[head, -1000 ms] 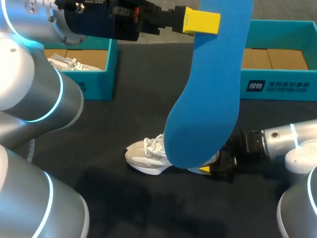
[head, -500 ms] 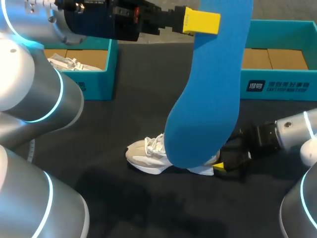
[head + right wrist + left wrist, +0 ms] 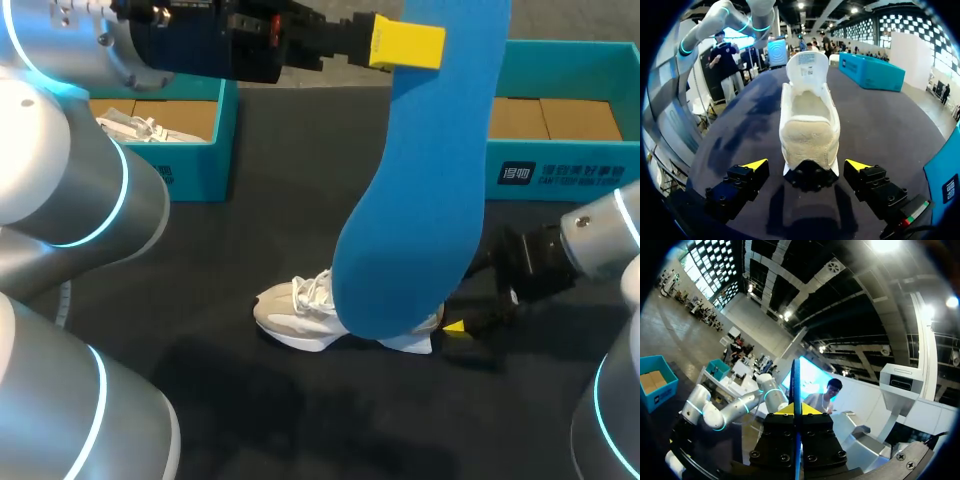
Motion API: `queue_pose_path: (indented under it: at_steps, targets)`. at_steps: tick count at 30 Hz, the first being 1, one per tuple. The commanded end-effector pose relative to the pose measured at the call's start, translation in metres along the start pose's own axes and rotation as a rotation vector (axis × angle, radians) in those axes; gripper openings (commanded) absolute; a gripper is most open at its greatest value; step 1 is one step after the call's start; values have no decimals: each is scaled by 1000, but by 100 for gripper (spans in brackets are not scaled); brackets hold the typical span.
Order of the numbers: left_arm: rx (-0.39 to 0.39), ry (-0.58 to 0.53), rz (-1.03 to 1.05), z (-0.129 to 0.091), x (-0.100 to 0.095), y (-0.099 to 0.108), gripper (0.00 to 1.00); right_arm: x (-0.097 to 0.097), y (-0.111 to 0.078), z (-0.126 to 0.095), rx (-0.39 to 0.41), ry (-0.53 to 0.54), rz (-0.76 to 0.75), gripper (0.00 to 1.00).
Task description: Take the shoe out of the shoebox, open the shoe tongue, remove and reinsert the insole, then place the shoe into the shoebox
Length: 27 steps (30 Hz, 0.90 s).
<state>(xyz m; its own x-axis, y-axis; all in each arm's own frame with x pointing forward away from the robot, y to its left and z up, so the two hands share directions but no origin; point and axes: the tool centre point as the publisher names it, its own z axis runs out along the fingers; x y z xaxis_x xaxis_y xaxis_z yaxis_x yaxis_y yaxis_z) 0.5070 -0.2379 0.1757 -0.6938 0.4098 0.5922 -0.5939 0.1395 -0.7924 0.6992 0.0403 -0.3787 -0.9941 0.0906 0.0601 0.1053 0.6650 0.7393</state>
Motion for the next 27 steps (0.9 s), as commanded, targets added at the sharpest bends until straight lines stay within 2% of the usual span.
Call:
queue_pose_path:
  at_steps: [1, 5, 6, 9, 20, 27]
  targets:
    - [21, -4, -1, 7, 4, 5, 0, 5, 10, -10, 165, 9, 3, 100]
    - [21, -4, -1, 7, 4, 5, 0, 8, 15, -14, 214, 9, -1, 100]
    - [21, -4, -1, 7, 4, 5, 0, 9, 17, -17, 260, 11, 3, 100]
    - [21, -4, -1, 7, 4, 5, 0, 10, 21, -20, 320, 7, 12, 100]
    - [21, -4, -1, 7, 4, 5, 0, 20, 46, -22, 380, -25, -26, 100]
    - [21, -4, -1, 7, 4, 5, 0, 22, 54, -22, 443, -25, -25, 100]
